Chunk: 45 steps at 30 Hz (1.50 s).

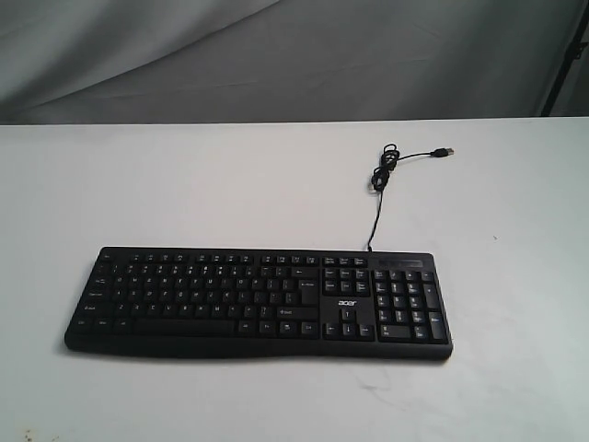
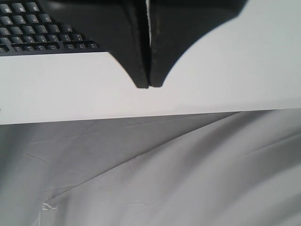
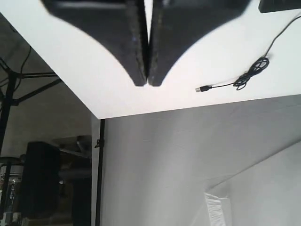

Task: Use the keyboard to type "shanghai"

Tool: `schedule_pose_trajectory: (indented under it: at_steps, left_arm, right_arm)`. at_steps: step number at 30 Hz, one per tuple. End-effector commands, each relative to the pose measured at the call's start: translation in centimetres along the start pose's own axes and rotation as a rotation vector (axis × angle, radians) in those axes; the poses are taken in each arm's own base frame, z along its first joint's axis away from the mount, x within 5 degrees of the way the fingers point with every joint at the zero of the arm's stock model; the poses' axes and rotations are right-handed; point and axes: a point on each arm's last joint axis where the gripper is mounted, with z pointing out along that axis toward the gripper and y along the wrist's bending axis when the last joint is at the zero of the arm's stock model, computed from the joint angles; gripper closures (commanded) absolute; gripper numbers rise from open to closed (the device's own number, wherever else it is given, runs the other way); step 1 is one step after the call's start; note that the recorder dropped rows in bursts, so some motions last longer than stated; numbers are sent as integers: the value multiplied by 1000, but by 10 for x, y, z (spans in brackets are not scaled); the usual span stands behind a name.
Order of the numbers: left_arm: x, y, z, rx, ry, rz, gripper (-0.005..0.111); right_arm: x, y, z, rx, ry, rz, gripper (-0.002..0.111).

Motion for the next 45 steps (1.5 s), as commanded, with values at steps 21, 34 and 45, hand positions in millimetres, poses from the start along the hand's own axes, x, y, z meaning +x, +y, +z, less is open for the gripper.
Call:
schedule_pose_trajectory:
  at_steps: [21,34,45]
  left_arm:
    - [0,0,0,7,-6,-4,107]
    - [0,0,0,7,-6,-4,107]
    - [0,0,0,7,-6,-4,107]
  right_arm:
    - [42,-6,-10,73,173,-52,108]
    - [42,-5,-10,71,173,-35,108]
    - [42,-5,-10,71,173,-33,108]
